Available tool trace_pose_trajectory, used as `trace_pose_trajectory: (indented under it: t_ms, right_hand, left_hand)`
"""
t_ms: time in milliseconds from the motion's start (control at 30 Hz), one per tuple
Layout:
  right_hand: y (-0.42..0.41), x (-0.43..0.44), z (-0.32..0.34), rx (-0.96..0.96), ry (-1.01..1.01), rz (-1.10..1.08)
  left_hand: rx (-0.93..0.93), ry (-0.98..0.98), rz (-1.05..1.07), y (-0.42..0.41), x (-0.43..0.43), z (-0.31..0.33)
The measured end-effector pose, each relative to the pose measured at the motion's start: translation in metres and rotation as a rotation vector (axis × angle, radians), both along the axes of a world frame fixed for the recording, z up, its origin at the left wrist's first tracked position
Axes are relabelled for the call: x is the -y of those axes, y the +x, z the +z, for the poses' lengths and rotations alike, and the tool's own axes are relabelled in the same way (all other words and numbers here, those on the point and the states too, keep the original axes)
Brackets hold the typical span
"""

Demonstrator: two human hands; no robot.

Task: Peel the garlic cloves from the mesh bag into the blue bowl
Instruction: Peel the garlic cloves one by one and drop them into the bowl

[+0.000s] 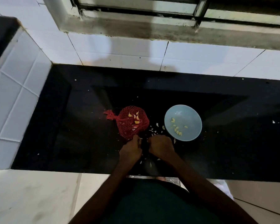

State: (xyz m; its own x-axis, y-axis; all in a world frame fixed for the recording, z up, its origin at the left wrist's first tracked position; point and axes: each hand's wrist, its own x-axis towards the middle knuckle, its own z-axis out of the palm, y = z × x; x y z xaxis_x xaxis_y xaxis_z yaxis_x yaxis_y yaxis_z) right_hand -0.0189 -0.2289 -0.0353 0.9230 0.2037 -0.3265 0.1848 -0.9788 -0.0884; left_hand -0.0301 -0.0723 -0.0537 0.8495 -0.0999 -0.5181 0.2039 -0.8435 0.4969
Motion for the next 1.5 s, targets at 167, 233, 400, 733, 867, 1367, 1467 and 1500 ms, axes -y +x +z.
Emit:
trace_pose_trajectory:
  t_ms: [167,233,400,733,867,1367,1467,1500]
  right_hand:
    - [0.003,-0.018,0.004,-0.029,-0.11,0.083]
    - [0.004,-0.025,0.006,-0.025,-0.144,0.114]
    - [0.008,-0.02,0.006,-0.037,-0.151,0.095]
    - [-0.015,0.02,0.01,-0.22,0.859,-0.632]
    - [-0.031,0.025,0.033,-0.303,1.367,-0.846]
    - [-0.042,0.087,0.062,0.21,1.234,-0.354]
    - [-0.043,0.096,0.066,0.222,1.184,-0.314]
    - [-0.044,0.098,0.068,0.241,1.159,-0.301]
  left_hand:
    - [0.014,-0.003,-0.013,0.0,0.001,0.0]
    - [0.016,-0.005,-0.018,-0.001,0.0,0.0]
    - [0.034,-0.021,0.004,-0.001,-0.001,-0.002]
    - [0.057,-0.666,0.205,-0.004,-0.001,0.002]
    - [0.073,-0.893,0.262,-0.002,0.023,0.023]
    - [0.159,-0.877,0.2,-0.01,0.065,0.065]
    - [0.136,-0.867,0.191,-0.013,0.07,0.07]
    - [0.138,-0.86,0.19,-0.014,0.071,0.071]
